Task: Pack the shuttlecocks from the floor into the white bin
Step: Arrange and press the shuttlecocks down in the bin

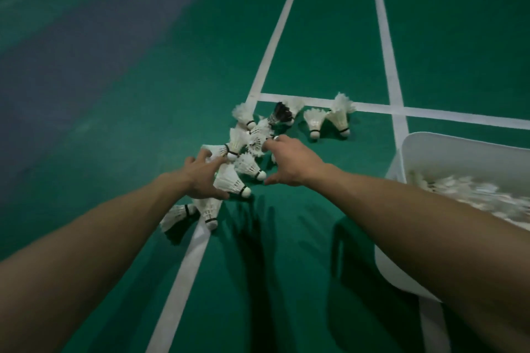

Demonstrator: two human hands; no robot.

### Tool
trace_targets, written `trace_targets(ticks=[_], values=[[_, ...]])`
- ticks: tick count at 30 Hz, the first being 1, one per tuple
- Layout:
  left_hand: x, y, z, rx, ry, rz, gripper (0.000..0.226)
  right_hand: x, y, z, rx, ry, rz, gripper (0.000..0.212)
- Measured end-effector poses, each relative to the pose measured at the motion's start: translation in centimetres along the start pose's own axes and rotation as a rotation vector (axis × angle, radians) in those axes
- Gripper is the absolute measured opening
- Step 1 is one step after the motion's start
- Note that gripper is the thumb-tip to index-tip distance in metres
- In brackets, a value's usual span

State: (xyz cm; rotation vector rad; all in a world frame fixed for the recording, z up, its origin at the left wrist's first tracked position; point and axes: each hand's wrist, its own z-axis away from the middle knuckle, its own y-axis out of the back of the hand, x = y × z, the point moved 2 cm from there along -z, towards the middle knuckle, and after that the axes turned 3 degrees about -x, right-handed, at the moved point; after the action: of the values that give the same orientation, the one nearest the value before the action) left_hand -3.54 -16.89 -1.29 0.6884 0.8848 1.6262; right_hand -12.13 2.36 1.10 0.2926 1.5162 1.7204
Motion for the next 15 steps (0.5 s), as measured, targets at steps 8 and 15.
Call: trace_targets(ticks=[8, 15], values=[[-1.4, -4.0, -4.4, 0.018, 0.018, 0.145, 0.092, -1.1, -4.9, -6.8, -0.030, 0.055, -0.056, 0.087], [-3.3, -4.3, -4.2, 0.195, -0.009, 0.393, 0.076, -1.2, -8.3, -8.2, -0.142, 0.064, -0.027, 0.099]])
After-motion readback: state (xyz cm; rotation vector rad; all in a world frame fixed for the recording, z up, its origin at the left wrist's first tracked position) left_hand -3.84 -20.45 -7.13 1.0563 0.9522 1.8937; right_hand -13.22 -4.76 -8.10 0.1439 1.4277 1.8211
